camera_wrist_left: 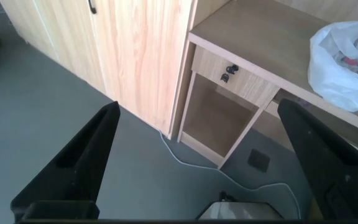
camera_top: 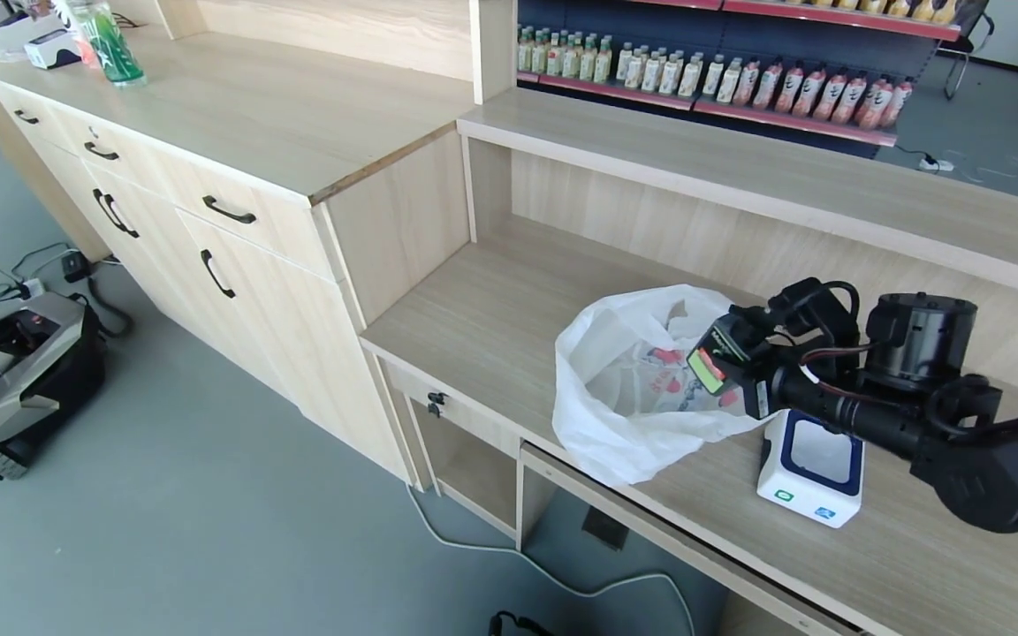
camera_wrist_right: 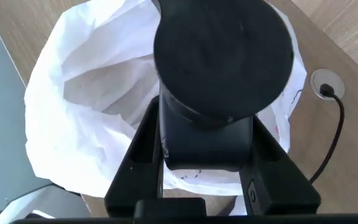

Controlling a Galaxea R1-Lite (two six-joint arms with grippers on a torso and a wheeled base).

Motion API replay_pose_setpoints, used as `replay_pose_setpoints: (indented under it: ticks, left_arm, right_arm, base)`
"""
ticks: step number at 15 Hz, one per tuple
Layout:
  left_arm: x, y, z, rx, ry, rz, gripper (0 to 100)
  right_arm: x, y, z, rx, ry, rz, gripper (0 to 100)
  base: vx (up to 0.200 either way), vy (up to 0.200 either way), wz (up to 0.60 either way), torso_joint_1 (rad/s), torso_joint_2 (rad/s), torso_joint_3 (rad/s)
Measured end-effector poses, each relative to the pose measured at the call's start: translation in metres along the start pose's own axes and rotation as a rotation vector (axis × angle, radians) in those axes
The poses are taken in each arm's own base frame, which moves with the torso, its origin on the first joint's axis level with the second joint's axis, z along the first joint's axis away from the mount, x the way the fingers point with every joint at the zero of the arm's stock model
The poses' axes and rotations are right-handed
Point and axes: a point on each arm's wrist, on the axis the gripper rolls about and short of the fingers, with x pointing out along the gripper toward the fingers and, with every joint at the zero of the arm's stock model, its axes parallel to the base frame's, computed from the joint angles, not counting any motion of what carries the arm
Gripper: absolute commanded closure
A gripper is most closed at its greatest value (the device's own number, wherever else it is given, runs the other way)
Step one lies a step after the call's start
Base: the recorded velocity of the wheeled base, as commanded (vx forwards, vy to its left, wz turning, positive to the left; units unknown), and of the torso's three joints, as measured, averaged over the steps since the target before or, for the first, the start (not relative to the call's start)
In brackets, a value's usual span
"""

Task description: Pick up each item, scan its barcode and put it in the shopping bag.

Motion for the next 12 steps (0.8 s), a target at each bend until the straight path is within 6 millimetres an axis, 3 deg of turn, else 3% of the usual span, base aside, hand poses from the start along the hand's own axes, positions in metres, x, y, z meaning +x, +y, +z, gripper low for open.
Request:
replay_pose_setpoints:
  ticks: [7, 12]
  left_arm:
    - [0.000, 0.000, 0.000, 0.000, 0.000, 0.000, 0]
    - [0.000, 0.000, 0.000, 0.000, 0.000, 0.000, 0]
  right_arm:
    - [0.034, -0.011, -0.028, 0.012, 0.055, -0.028, 100]
    - [0.050, -0.008, -0.040, 0.005, 0.024, -0.032, 100]
  base:
    - [0.000, 0.000, 0.00, 0.000, 0.00, 0.000]
    - [0.000, 0.000, 0.00, 0.000, 0.00, 0.000]
